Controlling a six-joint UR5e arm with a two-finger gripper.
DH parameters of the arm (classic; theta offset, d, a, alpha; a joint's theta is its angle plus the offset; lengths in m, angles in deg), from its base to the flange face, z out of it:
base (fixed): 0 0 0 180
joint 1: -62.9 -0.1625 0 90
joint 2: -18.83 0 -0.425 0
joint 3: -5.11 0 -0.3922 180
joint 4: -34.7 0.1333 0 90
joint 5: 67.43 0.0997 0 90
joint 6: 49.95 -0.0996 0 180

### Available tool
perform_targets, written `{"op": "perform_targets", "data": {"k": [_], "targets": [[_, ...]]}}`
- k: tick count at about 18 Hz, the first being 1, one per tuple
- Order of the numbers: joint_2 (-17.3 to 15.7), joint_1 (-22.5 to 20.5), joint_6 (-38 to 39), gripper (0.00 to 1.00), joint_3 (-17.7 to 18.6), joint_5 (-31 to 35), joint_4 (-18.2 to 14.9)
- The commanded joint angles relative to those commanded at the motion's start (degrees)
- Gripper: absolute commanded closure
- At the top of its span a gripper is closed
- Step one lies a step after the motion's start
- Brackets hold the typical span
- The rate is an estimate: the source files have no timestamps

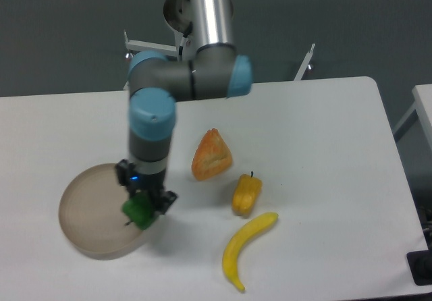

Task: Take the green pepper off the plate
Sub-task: 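Lift the gripped green pepper up off the plate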

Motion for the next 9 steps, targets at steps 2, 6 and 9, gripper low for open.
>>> {"op": "perform_targets", "data": {"k": [2, 6, 9], "targets": [[-0.1, -2.4, -5.2, 0.61, -0.1, 0.1, 0.1], [0.0, -5.4, -11.8, 0.61, 0.0, 0.4, 0.1], [0.0, -5.8, -12.2, 0.61, 0.1, 1.6, 0.3]]}}
